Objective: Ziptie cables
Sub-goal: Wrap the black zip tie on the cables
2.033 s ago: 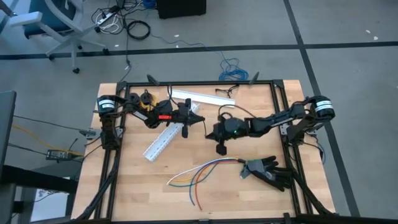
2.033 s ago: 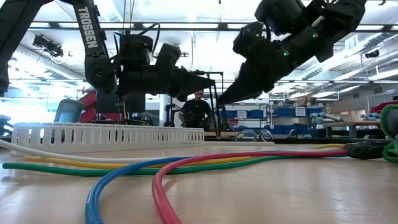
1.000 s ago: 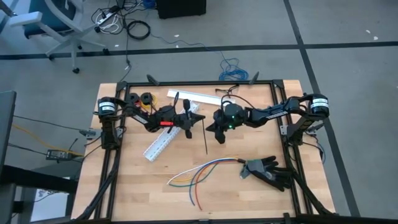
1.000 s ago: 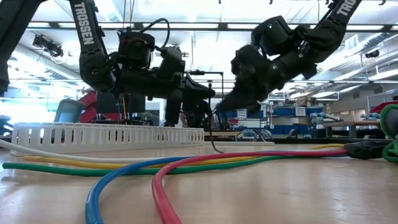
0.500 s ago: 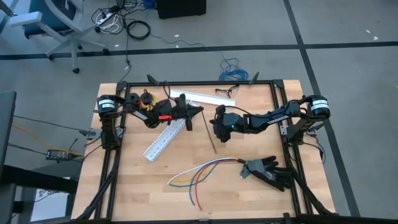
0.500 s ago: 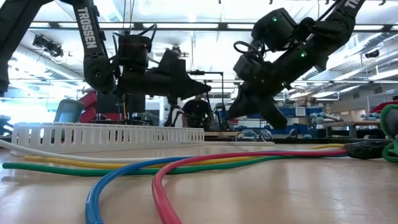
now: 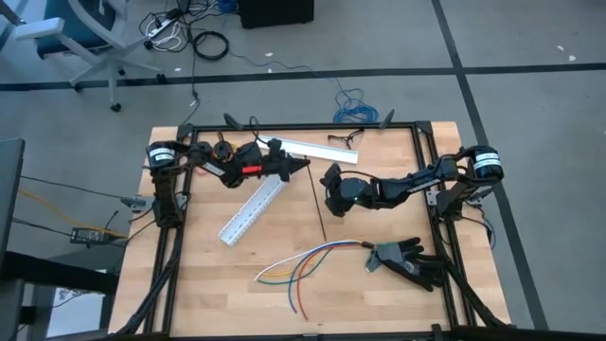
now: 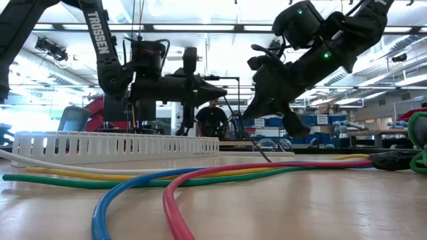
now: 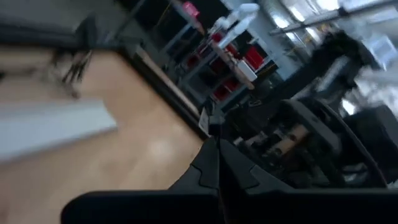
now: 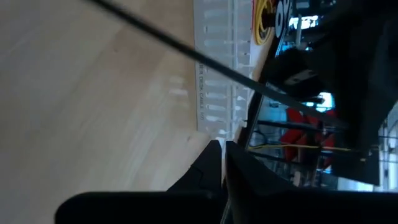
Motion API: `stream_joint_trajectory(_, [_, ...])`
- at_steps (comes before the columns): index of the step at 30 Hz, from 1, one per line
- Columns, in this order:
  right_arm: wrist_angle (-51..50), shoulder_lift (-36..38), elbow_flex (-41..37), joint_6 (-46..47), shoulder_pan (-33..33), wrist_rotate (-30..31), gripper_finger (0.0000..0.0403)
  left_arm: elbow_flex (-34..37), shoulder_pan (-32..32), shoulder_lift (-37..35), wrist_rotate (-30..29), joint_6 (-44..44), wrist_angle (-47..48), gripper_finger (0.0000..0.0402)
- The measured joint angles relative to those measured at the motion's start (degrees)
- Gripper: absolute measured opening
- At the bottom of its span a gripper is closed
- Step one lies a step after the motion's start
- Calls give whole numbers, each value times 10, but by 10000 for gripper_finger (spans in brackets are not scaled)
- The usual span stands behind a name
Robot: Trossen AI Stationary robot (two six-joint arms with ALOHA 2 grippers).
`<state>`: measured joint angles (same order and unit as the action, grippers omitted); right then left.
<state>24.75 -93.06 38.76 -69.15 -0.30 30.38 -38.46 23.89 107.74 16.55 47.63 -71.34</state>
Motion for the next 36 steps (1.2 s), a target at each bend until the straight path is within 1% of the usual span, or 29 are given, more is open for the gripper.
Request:
stream_joint_trajectory(2, [-2,0,0,-5,8,-6,22,0,5,0,13,40,15,0])
stream_joint_trajectory(8, [-4,0,0,-23,45,-73,66,0,6,0,57,107,30,0])
stream_joint_trajectory(14, [-2,0,0,-38,81,-78,109,0,4,0,72,146,31,0])
stream_joint_trajectory(18, [10,-35,1,-82,92,-79,113,0,4,0,72,176,14,0])
stream_joint_trajectory(23, [93,-109,2,-171,109,-48,112,-2,4,0,71,200,-1,0])
stream_joint_trajectory(27, [154,-142,1,-199,126,-6,112,-4,4,0,67,200,0,0])
stream_joint_trajectory(29, [157,-143,1,-190,135,31,112,-4,4,0,67,200,2,0])
stream_joint_trajectory(32, [154,-135,1,-146,145,91,112,-4,6,0,66,200,5,0])
stream_joint_trajectory(36, [144,-135,1,-100,153,143,112,-4,11,0,65,199,6,0])
